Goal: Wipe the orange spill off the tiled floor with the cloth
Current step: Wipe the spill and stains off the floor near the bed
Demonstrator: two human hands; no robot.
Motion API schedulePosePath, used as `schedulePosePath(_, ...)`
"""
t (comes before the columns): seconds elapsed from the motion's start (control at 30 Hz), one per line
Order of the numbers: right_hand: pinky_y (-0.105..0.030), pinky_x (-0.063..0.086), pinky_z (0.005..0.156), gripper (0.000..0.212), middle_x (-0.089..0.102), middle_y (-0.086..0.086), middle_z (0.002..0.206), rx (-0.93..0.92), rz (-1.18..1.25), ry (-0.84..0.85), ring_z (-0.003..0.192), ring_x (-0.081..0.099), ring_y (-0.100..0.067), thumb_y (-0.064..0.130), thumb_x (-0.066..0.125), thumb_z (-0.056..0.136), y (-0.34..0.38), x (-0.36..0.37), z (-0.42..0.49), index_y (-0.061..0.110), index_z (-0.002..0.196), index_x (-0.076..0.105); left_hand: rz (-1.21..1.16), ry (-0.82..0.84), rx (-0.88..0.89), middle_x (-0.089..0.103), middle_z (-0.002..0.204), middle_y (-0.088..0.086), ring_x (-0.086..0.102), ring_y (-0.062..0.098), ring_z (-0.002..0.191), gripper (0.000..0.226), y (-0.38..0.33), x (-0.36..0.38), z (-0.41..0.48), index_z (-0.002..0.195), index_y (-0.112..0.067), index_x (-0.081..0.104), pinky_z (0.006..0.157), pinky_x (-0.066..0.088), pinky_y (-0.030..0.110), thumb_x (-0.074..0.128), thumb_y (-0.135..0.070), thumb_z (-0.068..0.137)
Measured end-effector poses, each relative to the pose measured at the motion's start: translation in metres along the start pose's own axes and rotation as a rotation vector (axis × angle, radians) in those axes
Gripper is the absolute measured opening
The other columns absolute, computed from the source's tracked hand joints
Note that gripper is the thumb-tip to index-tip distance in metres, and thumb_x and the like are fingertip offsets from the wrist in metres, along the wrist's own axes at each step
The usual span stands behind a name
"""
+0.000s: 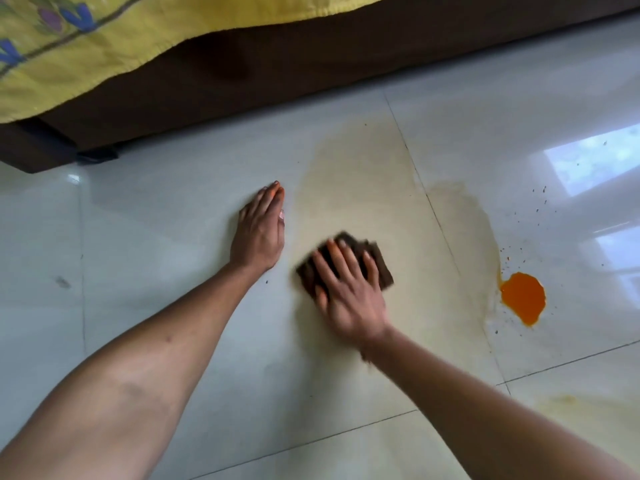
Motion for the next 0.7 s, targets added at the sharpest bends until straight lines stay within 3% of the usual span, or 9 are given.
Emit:
schedulePosePath(0.07,-0.048,0.018,0.114,0.055,0.04,-0.006,0.152,-0.04,-0.013,0.039,0.141,0.033,-0.024,0.044,0.039,0.09,-0.008,0.002,-0.03,0.025,0.141,0.047,-0.005,0.01,-0.017,0.043,0.148,0.009,0.039,0.027,0.136,0.05,0.0,0.0,-0.001,0.141,-0.006,0.045,0.107,0.034,0.042,0.027,-0.023,0.098)
schedulePosePath(0.13,-0.049,0.017,0.112,0.057,0.04,-0.007,0.151,-0.009,-0.004,0.051,0.141,0.034,-0.025,0.045,0.037,0.088,-0.015,0.001,-0.002,0.025,0.141,0.048,-0.001,0.013,-0.012,0.043,0.148,0.009,0.04,0.026,0.136,0.05,-0.001,0.0,-0.002,0.14,-0.006,0.045,0.107,0.034,0.041,0.027,-0.024,0.098)
schedulePosePath(0.27,-0.049,0.008,0.115,0.06,0.026,-0.006,0.158,0.147,-0.021,0.042,0.147,0.016,-0.023,0.044,0.034,0.09,-0.018,0.004,0.061,0.025,0.147,0.037,0.016,-0.014,0.013,0.043,0.148,0.008,0.039,0.026,0.136,0.05,0.0,0.001,-0.001,0.141,-0.006,0.045,0.107,0.032,0.04,0.028,-0.024,0.097)
schedulePosePath(0.4,-0.049,0.016,0.113,0.059,0.034,-0.006,0.155,0.058,-0.018,0.048,0.144,0.027,-0.024,0.045,0.037,0.088,-0.022,-0.002,-0.025,0.026,0.144,0.044,0.054,0.023,-0.035,0.041,0.149,0.008,0.037,0.025,0.137,0.052,-0.003,0.0,0.001,0.14,-0.006,0.045,0.107,0.032,0.042,0.026,-0.026,0.095)
schedulePosePath(0.47,-0.048,0.015,0.113,0.06,0.035,-0.007,0.154,0.038,-0.026,0.075,0.143,0.029,-0.025,0.046,0.036,0.088,-0.041,-0.005,-0.025,0.026,0.143,0.044,0.083,0.028,-0.107,0.041,0.149,0.01,0.038,0.026,0.136,0.055,-0.01,0.0,0.002,0.138,-0.006,0.045,0.107,0.03,0.045,0.026,-0.029,0.093)
schedulePosePath(0.53,-0.046,0.008,0.115,0.061,0.027,-0.006,0.158,0.166,-0.028,0.031,0.146,0.02,-0.023,0.046,0.033,0.089,-0.07,-0.016,0.019,0.028,0.147,0.037,0.08,0.033,-0.122,0.038,0.151,0.011,0.036,0.026,0.138,0.057,-0.029,0.006,0.005,0.139,-0.005,0.044,0.108,0.026,0.047,0.028,-0.032,0.092)
schedulePosePath(0.6,-0.046,0.003,0.116,0.06,0.018,-0.005,0.16,0.296,-0.056,0.03,0.148,0.01,-0.021,0.045,0.031,0.091,-0.091,-0.018,0.043,0.03,0.15,0.029,0.056,0.045,-0.033,0.035,0.152,0.011,0.034,0.027,0.139,0.057,-0.063,0.017,0.01,0.14,-0.005,0.042,0.109,0.024,0.047,0.031,-0.034,0.093)
schedulePosePath(0.7,-0.046,0.007,0.116,0.058,0.023,-0.006,0.159,0.287,-0.043,-0.015,0.148,0.014,-0.021,0.045,0.033,0.093,-0.089,-0.023,-0.016,0.029,0.149,0.033,0.008,0.105,0.094,0.036,0.152,0.011,0.034,0.029,0.138,0.057,-0.107,0.03,0.019,0.141,-0.004,0.042,0.109,0.029,0.047,0.032,-0.034,0.093)
Point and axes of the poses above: each hand's wrist, its own z-axis towards the middle knuckle, its own x-axis out of the palm, y = z × x, the point moved 8 cm from there along z, towards the middle knuckle
